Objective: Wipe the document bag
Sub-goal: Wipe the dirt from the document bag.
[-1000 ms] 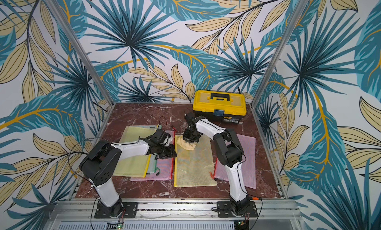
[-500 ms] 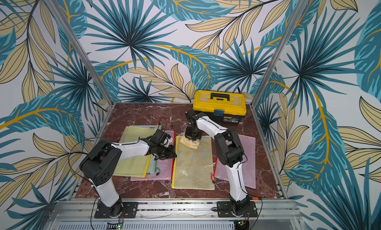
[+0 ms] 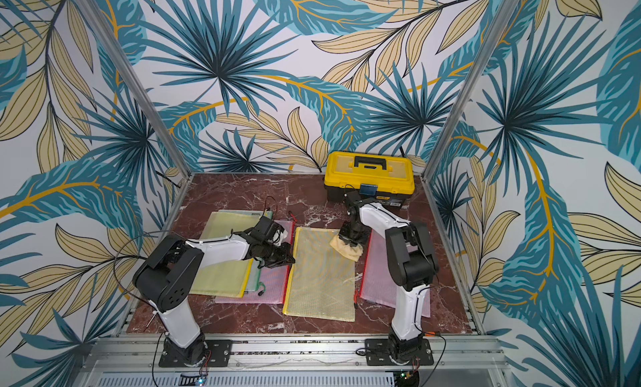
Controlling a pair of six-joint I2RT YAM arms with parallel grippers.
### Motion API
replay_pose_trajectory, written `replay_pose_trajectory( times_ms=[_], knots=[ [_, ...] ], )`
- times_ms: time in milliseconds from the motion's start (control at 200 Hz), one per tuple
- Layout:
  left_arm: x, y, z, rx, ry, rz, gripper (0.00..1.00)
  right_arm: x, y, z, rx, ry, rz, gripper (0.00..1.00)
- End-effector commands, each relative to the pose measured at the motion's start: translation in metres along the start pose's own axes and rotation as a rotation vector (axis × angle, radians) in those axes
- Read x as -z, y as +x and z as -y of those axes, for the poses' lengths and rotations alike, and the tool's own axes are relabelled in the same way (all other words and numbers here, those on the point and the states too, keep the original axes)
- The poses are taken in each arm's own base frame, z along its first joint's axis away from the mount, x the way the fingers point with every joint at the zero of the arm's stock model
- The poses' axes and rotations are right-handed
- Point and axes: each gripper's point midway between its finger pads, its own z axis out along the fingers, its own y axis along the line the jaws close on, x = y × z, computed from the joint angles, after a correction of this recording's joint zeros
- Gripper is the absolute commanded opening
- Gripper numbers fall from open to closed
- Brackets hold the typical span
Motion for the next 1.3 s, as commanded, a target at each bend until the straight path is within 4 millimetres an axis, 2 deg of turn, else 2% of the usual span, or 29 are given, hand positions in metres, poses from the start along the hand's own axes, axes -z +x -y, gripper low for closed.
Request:
replay_pose_trajectory(
  times_ms=[0, 145, 195, 235, 275, 340, 431, 531, 581, 621, 666, 741, 901, 941, 986, 1036, 1101, 1297],
  knots=[
    [0.006, -0.007, 0.005, 0.002, 0.005, 0.017, 0.00, 0.001, 0.026, -0.024, 0.088, -0.016, -0.016, 0.00],
    [0.002, -0.013, 0.004, 0.017, -0.003, 0.020, 0.00, -0.018, 0.080, -0.101, 0.190, -0.143, -0.102, 0.00],
    [0.000, -0.014, 0.002, 0.030, -0.008, 0.020, 0.00, -0.024, 0.095, -0.115, 0.183, -0.188, -0.127, 0.00],
    [-0.001, -0.015, 0.001, 0.036, -0.009, 0.020, 0.00, -0.027, 0.101, -0.117, 0.173, -0.200, -0.133, 0.00],
    [0.000, -0.015, 0.000, 0.043, -0.010, 0.020, 0.00, -0.030, 0.103, -0.110, 0.159, -0.194, -0.133, 0.00],
    [0.001, -0.017, 0.001, 0.043, -0.008, 0.028, 0.00, -0.031, 0.099, -0.088, 0.139, -0.154, -0.119, 0.00],
    [0.004, -0.019, 0.002, 0.042, -0.004, 0.033, 0.00, -0.030, 0.090, -0.039, 0.081, -0.097, -0.124, 0.00],
    [0.006, -0.022, -0.001, 0.053, -0.003, 0.040, 0.00, -0.018, 0.077, 0.014, 0.021, -0.053, -0.104, 0.00],
    [0.008, -0.024, -0.003, 0.061, -0.008, 0.047, 0.00, -0.011, 0.073, 0.032, 0.023, -0.005, -0.099, 0.00],
    [0.009, -0.026, -0.002, 0.059, -0.010, 0.056, 0.00, -0.006, 0.073, 0.034, 0.034, 0.013, -0.088, 0.00],
    [0.011, -0.029, -0.001, 0.058, -0.013, 0.069, 0.00, -0.005, 0.077, 0.020, 0.050, -0.029, -0.099, 0.00],
    [0.014, -0.034, 0.001, 0.054, -0.017, 0.091, 0.00, -0.003, 0.089, -0.019, 0.112, -0.079, -0.097, 0.00],
    [0.017, -0.044, 0.012, 0.048, 0.001, 0.112, 0.00, -0.014, 0.136, -0.107, 0.248, -0.163, -0.149, 0.00],
    [0.017, -0.046, 0.013, 0.048, 0.002, 0.113, 0.00, -0.018, 0.146, -0.120, 0.249, -0.201, -0.171, 0.00],
    [0.016, -0.047, 0.014, 0.051, 0.004, 0.113, 0.00, -0.022, 0.151, -0.125, 0.243, -0.220, -0.187, 0.00],
    [0.015, -0.047, 0.014, 0.050, 0.004, 0.111, 0.00, -0.024, 0.152, -0.116, 0.232, -0.199, -0.184, 0.00],
    [0.014, -0.047, 0.013, 0.049, 0.003, 0.107, 0.00, -0.025, 0.146, -0.089, 0.217, -0.145, -0.172, 0.00],
    [0.013, -0.048, 0.006, 0.057, -0.010, 0.111, 0.00, -0.017, 0.122, 0.024, 0.064, -0.021, -0.153, 0.00]
  ],
)
